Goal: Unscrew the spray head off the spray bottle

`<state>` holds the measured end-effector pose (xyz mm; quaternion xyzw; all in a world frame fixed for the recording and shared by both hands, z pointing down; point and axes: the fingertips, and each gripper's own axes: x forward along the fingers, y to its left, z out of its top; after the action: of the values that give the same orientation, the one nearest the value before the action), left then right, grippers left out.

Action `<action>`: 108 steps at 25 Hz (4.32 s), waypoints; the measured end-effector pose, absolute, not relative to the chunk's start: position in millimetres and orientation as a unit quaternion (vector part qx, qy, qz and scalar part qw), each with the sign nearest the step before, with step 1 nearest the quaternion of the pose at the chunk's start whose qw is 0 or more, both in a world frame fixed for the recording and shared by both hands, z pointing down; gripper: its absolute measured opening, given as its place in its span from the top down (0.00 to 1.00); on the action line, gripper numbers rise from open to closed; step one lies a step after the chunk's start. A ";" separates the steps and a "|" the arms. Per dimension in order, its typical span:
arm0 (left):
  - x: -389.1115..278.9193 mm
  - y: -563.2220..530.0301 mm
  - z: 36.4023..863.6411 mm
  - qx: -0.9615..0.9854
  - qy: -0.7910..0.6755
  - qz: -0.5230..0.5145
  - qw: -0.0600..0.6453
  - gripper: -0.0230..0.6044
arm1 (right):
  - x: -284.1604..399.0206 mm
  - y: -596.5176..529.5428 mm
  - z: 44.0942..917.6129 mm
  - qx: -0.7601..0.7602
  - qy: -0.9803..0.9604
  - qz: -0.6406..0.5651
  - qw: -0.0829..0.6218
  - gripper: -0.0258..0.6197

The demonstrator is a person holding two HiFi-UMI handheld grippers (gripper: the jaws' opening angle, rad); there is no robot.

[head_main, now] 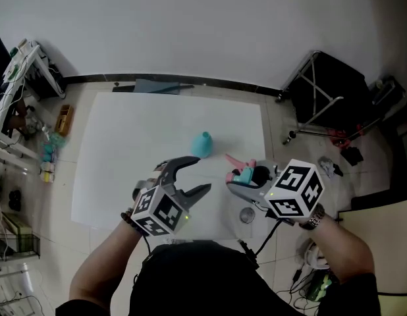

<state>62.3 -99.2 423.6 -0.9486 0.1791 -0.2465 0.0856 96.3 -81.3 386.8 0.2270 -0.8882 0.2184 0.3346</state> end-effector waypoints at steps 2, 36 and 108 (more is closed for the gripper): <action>58.7 -111.0 431.7 -0.947 0.197 -0.246 0.065 0.47 | 102.7 -83.5 387.7 0.234 -0.886 0.218 0.336 0.78; 84.4 -224.6 619.6 -0.889 0.292 -0.342 -0.083 0.20 | 199.8 -96.5 378.6 0.294 -0.860 0.228 0.350 0.78; -25.0 -84.3 541.4 -0.832 0.113 -0.517 0.165 0.33 | 57.6 -24.4 380.7 0.117 -0.863 -0.122 0.477 0.78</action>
<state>-25.0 -84.3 541.4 -0.8319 0.1134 -0.5175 0.1653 57.6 -24.4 380.7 0.1168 -0.8627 -0.1224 0.4767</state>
